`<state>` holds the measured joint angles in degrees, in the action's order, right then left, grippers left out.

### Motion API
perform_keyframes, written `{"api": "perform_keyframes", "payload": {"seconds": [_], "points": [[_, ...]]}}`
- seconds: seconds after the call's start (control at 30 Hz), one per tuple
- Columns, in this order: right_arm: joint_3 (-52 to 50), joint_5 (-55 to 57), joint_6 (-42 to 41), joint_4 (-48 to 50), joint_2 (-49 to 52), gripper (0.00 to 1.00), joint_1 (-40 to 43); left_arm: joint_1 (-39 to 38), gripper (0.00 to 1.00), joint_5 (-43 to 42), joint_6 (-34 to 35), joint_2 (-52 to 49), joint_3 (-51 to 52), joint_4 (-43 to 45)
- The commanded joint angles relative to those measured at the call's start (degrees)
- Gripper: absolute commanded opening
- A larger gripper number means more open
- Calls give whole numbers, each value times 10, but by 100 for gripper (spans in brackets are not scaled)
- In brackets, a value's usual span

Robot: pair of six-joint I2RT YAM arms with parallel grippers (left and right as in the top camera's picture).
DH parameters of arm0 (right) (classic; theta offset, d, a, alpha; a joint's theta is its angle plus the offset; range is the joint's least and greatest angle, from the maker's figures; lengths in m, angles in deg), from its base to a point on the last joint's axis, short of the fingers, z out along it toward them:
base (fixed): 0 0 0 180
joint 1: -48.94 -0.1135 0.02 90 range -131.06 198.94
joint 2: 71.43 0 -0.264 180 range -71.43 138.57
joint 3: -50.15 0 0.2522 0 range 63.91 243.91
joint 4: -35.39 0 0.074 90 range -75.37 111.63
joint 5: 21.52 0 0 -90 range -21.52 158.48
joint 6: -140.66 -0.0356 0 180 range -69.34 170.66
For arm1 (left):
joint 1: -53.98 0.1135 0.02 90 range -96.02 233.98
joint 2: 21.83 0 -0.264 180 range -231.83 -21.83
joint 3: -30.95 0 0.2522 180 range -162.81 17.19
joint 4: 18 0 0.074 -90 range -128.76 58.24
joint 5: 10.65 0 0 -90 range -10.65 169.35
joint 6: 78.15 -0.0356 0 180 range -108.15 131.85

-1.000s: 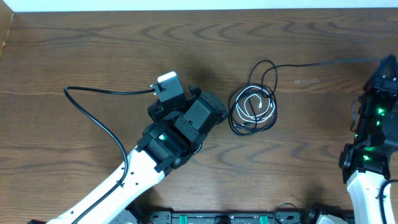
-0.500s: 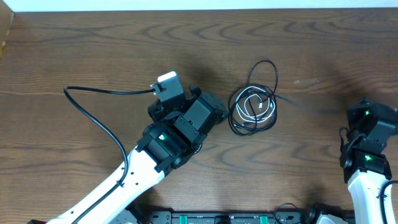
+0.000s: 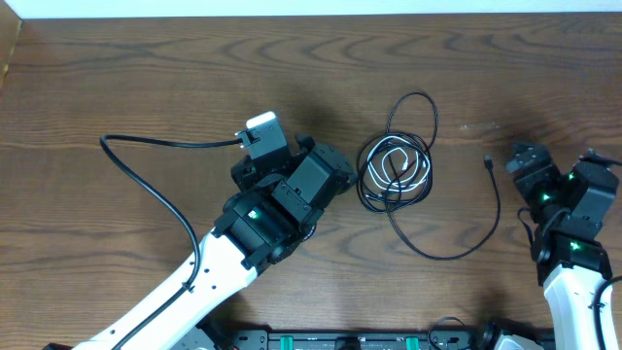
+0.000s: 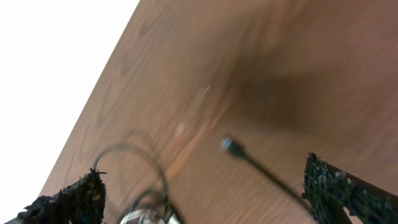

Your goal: Untangle cables

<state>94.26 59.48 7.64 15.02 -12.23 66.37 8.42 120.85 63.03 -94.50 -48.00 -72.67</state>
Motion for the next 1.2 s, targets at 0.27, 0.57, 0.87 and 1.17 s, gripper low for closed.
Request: {"api": "perform_keyframes", "payload": {"seconds": [0.27, 0.57, 0.87, 1.17], "points": [[4, -200, 105, 0, 71, 99, -131, -1, 86, 10, 1, -3, -14, 7], [3, -198, 105, -6, 127, 99, -276, -1, 86, -5, 1, -3, -14, 7], [3, -155, 102, -8, 147, 99, -309, -1, 86, -5, 1, -3, -14, 7], [3, -228, 56, 89, 235, 99, -328, -1, 87, -5, 1, -4, -14, 7]]}}
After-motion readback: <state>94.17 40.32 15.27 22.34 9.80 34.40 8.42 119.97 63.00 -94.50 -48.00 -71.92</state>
